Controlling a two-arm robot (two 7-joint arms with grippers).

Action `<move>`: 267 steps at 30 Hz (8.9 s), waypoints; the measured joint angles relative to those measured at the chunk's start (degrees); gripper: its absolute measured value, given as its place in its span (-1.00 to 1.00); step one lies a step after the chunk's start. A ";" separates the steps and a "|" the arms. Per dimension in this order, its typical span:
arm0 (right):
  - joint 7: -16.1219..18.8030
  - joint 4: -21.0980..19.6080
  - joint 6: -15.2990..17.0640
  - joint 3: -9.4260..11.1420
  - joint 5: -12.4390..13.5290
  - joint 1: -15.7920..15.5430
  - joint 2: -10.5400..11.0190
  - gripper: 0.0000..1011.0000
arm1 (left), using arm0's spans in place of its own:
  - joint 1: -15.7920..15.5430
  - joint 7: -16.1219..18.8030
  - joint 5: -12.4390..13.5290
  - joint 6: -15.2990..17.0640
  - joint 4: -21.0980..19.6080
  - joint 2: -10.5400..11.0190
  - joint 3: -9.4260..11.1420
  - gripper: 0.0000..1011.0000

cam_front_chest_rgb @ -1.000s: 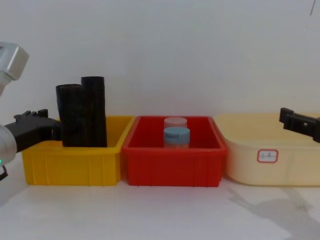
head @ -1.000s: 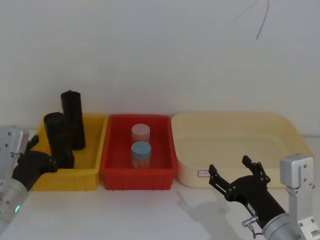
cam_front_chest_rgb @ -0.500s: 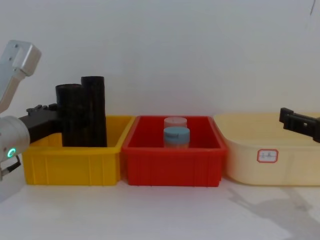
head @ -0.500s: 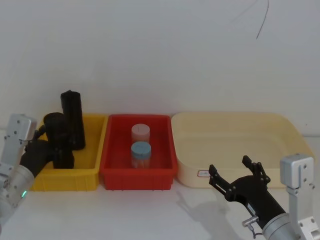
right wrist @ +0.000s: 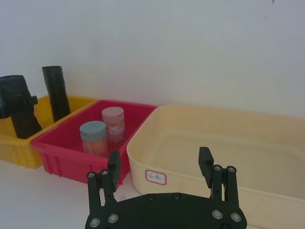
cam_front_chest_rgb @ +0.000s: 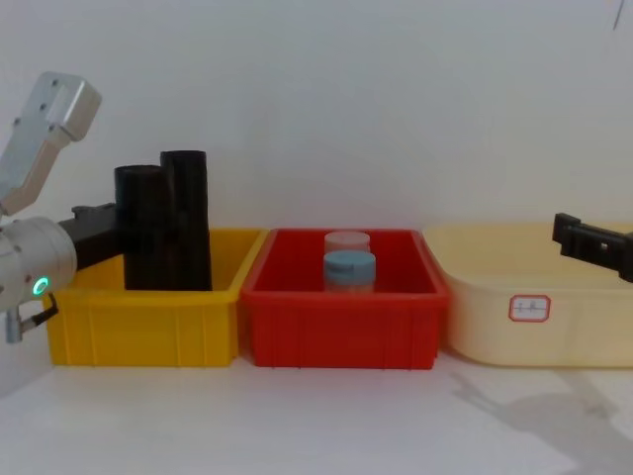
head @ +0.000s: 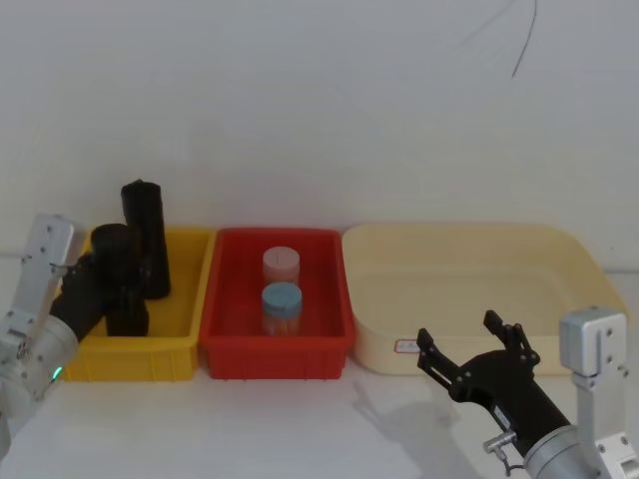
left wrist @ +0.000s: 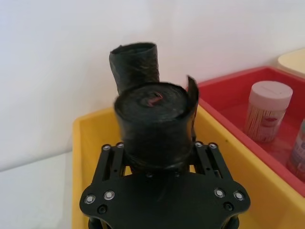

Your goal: Pick up the garbage bag with the one hand and transfer it to the other hand.

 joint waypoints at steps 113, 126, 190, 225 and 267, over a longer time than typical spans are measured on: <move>4.52 0.22 1.35 -2.81 -4.37 4.30 3.04 0.98 | -11.33 -35.11 -20.80 -0.77 13.04 -18.54 9.47 -0.14; 8.53 2.95 1.50 -4.96 -7.66 9.01 4.71 0.98 | -11.47 -35.27 -20.90 -0.87 13.41 -18.65 9.53 -0.14; 11.79 13.32 2.15 -1.65 -10.05 15.94 0.95 0.11 | -11.54 -35.35 -20.92 -0.89 13.57 -18.70 9.51 0.25; 12.72 25.26 2.74 2.88 -10.18 27.97 -0.13 0.73 | -11.15 -35.10 -21.15 -0.97 13.00 -18.51 9.28 0.98; 20.83 19.40 2.63 -3.47 -6.20 26.50 -1.88 0.98 | 4.72 -12.96 -18.07 -10.50 -11.86 -7.96 -1.88 0.98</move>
